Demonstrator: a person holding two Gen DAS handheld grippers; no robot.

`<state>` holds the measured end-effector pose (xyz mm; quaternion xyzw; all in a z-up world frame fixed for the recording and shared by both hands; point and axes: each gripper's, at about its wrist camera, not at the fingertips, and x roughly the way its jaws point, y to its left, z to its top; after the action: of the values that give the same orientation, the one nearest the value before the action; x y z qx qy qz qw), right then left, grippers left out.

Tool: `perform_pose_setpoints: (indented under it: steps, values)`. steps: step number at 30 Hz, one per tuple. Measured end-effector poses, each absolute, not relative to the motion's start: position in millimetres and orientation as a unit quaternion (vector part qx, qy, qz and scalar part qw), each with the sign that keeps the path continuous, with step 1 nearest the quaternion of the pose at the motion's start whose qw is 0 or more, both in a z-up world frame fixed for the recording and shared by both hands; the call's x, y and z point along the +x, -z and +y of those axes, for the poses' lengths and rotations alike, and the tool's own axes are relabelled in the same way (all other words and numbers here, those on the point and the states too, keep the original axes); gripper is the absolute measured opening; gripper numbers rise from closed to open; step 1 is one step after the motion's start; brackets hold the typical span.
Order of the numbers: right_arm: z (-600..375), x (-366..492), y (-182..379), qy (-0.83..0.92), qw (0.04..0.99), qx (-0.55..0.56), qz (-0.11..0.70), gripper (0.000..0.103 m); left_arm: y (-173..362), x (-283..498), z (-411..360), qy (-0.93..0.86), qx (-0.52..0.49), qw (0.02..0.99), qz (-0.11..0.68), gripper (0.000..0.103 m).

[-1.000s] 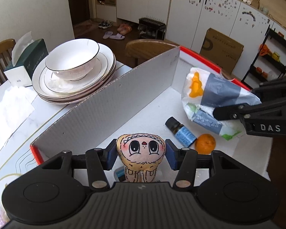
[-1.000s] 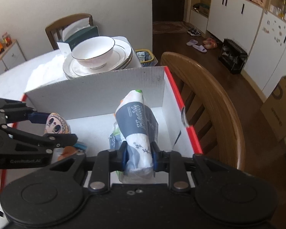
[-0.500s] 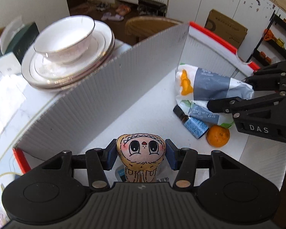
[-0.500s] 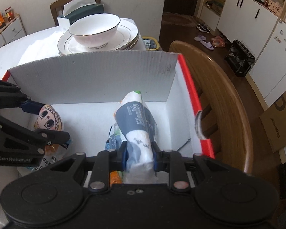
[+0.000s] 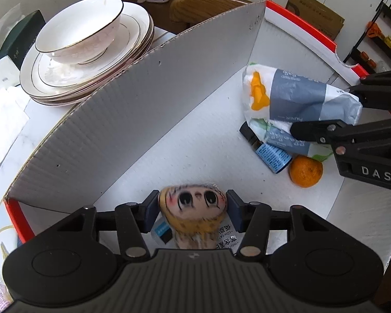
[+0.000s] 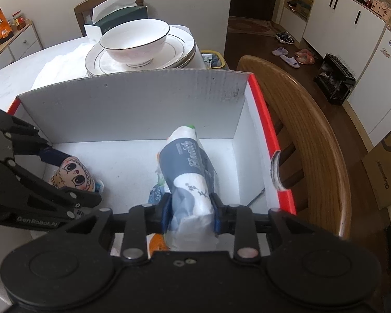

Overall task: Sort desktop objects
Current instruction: 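Open both grippers to drop the tube pack and plush in the box, then move both grippers back over the placemat toward the remaining items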

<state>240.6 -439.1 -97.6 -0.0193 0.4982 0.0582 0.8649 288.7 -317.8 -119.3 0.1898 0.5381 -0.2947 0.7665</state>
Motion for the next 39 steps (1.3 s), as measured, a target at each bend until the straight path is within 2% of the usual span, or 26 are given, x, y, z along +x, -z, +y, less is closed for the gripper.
perform_pose_setpoints:
  steps: [2,3,10,14,24,36,39]
  values:
    - [-440,238,97,-0.061,0.864,-0.018,0.499,0.033,117,287,-318,0.294,0.19,0.773,0.529,0.071]
    - [-440,237,96,-0.063,0.864,-0.017,0.499,0.035,115,286,-317,0.294,0.189,0.776,0.525,0.073]
    - [-442,226,88,-0.073,0.866,-0.011,0.494,0.045,100,276,-308,0.303,0.165,0.796,0.497,0.073]
    - [-441,218,80,-0.072,0.872,-0.016,0.484,0.062,82,268,-296,0.311,0.142,0.812,0.473,0.073]
    - [-442,196,53,-0.081,0.885,0.007,0.458,0.066,41,233,-262,0.321,0.087,0.846,0.417,0.073]
    - [-395,157,16,-0.138,0.9,0.014,0.413,0.074,9,188,-206,0.323,0.049,0.869,0.373,0.074]
    - [-380,152,11,-0.148,0.901,0.017,0.407,0.076,5,179,-188,0.317,0.047,0.874,0.364,0.081]
